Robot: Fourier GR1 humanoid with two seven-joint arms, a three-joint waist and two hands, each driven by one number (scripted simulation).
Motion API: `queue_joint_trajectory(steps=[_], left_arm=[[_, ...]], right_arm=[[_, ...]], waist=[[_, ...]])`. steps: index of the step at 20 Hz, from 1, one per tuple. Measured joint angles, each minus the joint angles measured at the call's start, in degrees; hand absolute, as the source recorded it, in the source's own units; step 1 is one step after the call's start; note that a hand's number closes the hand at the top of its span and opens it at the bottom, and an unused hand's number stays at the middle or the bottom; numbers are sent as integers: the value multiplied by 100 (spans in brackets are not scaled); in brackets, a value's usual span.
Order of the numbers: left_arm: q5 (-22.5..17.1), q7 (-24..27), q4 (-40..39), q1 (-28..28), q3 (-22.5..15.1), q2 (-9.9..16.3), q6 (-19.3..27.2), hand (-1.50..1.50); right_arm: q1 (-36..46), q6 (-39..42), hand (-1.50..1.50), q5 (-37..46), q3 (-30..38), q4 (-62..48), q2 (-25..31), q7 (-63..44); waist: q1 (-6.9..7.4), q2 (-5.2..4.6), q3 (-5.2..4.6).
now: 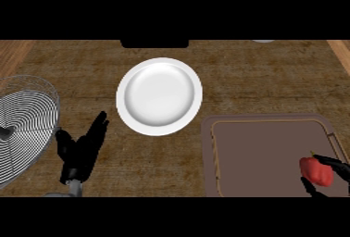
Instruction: Pick the bell pepper from the tray and place it in the plate
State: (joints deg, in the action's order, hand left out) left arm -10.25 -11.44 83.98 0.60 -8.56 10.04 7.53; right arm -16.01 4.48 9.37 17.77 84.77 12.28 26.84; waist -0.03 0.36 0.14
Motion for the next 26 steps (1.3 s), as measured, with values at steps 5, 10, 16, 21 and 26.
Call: queue_joint_trajectory(steps=[5,10,16,21,26], left_arm=[[10,106,-28,40,153,-10,-178,0],[65,23,81,91,152,-74,-174,0],[125,68,127,-94,53,-59,-274,0],[164,17,104,-200,-59,-82,-329,0],[175,-40,51,-237,-111,-101,-351,0]], right_arm=[[15,-304,150,229,34,9,-148,189],[-24,-820,150,304,44,223,-466,309],[124,-1747,150,1753,-1169,641,-993,-217],[431,-2398,150,2590,-1929,772,-1153,-729],[718,-3205,150,3046,-2607,835,-1206,-1509]], waist=[[1,19,-20],[-18,11,-20],[383,-120,-134],[588,-155,-136],[625,-128,-99]])
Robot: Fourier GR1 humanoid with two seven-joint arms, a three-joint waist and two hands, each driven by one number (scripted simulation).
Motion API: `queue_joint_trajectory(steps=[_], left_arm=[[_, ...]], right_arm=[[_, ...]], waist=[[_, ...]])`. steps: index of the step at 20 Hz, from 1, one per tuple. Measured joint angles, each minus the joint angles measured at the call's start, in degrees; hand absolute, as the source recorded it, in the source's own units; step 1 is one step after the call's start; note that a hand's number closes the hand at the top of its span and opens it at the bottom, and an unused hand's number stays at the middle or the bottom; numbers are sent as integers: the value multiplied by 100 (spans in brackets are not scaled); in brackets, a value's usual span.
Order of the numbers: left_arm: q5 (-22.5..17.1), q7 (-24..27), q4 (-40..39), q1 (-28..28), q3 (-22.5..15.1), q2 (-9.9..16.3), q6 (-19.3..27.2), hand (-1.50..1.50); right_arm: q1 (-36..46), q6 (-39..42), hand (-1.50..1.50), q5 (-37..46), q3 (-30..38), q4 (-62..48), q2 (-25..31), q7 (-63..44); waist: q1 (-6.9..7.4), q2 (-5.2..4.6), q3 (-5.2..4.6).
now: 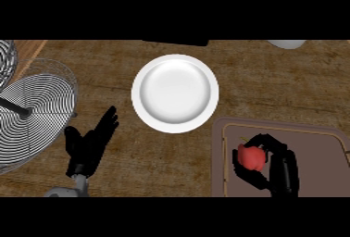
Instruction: Pick the bell pepper from the tray and place it in the plate
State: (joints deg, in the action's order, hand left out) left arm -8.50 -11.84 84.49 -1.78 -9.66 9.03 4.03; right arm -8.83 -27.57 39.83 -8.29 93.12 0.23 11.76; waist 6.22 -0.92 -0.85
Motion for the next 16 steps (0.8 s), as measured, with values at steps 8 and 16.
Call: queue_joint_trajectory(steps=[8,16], left_arm=[[13,-44,-49,-4,-36,-27,-4,0],[11,-87,-34,19,-38,-48,13,0]], right_arm=[[486,-1463,150,382,-989,-49,-19,-1582],[1281,-2766,150,1106,-1542,-580,-16,-3098]], waist=[[-33,28,48],[-81,31,58]])
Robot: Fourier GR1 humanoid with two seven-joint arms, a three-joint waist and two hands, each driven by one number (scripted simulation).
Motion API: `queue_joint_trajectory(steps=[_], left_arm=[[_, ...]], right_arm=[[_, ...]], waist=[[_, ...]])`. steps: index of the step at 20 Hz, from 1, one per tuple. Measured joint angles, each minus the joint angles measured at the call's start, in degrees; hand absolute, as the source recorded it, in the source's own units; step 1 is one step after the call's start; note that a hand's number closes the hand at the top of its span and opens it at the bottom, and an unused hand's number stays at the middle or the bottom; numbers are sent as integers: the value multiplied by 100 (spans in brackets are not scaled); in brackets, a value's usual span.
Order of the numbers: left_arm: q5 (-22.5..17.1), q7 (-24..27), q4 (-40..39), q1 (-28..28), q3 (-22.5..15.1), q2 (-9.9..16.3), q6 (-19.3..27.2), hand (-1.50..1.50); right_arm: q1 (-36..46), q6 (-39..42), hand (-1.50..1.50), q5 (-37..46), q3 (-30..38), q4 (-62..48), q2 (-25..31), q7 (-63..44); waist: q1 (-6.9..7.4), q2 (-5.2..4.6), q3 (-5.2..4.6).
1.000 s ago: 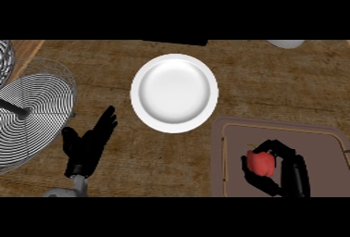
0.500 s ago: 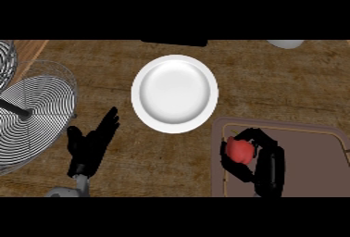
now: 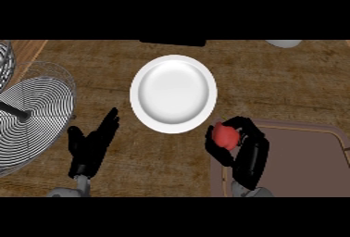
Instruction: Pick the bell pepper from the tray and place it in the plate
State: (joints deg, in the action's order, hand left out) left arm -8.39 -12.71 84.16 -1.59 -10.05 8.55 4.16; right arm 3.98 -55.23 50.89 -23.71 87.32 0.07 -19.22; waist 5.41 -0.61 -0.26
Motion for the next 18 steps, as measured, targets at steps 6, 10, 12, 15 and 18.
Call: queue_joint_trajectory(steps=[6,10,12,15,18], left_arm=[[32,-19,56,56,-9,-27,62,0],[24,-45,41,53,7,-32,63,0],[33,-49,33,51,12,-35,70,0],[47,-28,12,49,24,-47,80,0],[32,-2,-7,39,52,-55,64,0]], right_arm=[[855,-328,150,808,235,-690,10,-1062],[1637,-277,150,1376,420,-1274,12,-1914],[2111,-230,150,1667,544,-1628,12,-2348],[2810,-161,150,2088,613,-2244,14,-2980],[3343,-104,150,2305,657,-2847,14,-3617]], waist=[[-61,12,9],[-88,18,17],[-88,17,23],[-92,17,34],[-96,14,40]])
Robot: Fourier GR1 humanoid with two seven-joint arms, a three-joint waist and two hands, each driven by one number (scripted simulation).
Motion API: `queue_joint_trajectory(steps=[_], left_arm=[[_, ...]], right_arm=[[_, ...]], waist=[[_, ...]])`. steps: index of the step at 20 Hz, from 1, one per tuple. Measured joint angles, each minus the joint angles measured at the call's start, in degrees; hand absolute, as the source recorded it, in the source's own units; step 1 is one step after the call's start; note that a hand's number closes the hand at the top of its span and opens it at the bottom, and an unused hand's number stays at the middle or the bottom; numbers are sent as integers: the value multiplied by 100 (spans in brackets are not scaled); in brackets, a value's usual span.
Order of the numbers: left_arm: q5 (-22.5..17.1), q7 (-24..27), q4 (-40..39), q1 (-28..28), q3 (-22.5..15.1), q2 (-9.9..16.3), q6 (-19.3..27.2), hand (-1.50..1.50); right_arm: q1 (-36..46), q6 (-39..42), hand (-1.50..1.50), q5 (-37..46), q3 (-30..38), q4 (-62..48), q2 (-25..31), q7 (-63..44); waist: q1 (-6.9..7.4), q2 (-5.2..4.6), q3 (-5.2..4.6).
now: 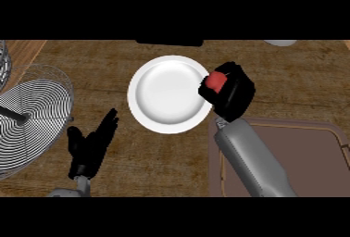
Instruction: Pick the bell pepper from the tray and place it in the plate
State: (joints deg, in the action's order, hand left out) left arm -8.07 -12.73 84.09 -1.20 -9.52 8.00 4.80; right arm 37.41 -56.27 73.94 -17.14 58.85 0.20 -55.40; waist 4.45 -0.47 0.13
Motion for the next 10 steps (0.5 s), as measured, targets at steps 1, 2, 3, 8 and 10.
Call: queue_joint_trajectory(steps=[1,2,3,8,10], left_arm=[[-18,-25,17,-11,9,7,-16,0],[-22,-38,27,-15,13,22,-32,0],[-2,-32,24,-28,-11,10,-34,0],[24,-65,-30,-144,-46,-37,-57,0],[44,-19,-20,-137,-50,-65,-40,0]], right_arm=[[134,92,-150,-78,60,-212,-2,-200],[248,207,-150,-138,76,-438,-6,-391],[379,319,-150,-241,69,-675,-9,-541],[915,334,-150,-1283,-188,-1661,-10,-513],[1047,196,-150,-1734,-250,-1911,-10,-286]], waist=[[16,-10,1],[29,-17,1],[46,-28,2],[132,-77,17],[147,-91,20]])
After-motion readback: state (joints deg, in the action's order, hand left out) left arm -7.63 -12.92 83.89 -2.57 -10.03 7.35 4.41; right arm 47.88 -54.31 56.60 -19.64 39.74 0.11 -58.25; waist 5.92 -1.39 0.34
